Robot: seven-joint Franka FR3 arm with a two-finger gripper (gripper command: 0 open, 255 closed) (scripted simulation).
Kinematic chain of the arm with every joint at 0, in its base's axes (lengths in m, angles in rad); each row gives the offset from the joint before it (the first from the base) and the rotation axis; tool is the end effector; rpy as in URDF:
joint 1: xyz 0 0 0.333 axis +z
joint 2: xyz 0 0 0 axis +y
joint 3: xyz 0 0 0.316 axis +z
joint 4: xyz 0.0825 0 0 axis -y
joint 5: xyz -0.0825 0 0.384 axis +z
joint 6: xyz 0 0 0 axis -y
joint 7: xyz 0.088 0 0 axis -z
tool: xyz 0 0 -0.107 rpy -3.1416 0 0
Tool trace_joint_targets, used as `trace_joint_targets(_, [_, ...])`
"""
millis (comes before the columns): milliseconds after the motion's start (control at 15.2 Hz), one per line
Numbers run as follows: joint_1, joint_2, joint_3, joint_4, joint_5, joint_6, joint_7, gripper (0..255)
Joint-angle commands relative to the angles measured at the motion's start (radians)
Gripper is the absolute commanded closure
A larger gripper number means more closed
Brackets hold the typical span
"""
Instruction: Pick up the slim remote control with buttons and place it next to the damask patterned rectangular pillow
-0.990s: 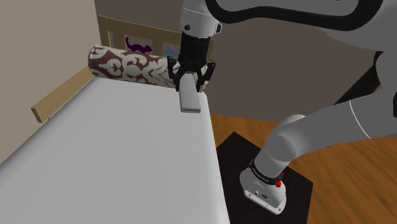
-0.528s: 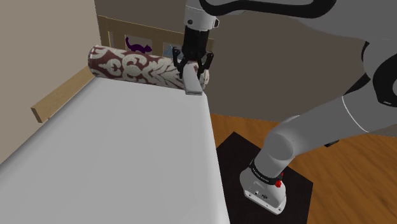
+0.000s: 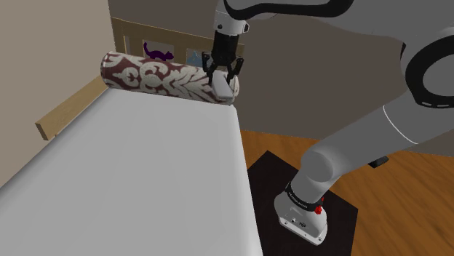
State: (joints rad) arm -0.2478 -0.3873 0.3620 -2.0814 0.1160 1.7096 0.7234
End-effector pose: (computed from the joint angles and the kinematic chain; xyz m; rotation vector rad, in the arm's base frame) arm 0.4380 0.0828 0.5727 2.9575 -0.9980 0.0030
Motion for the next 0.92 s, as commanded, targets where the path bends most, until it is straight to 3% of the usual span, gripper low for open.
trace_joint_targets(0, [0.000, 0.001, 0.001, -0.022, 0.000, 0.024, -0.002, 255])
trace_joint_targets(858, [0.006, 0.013, 0.019, -0.187, 0.008, 0.200, 0.000, 255])
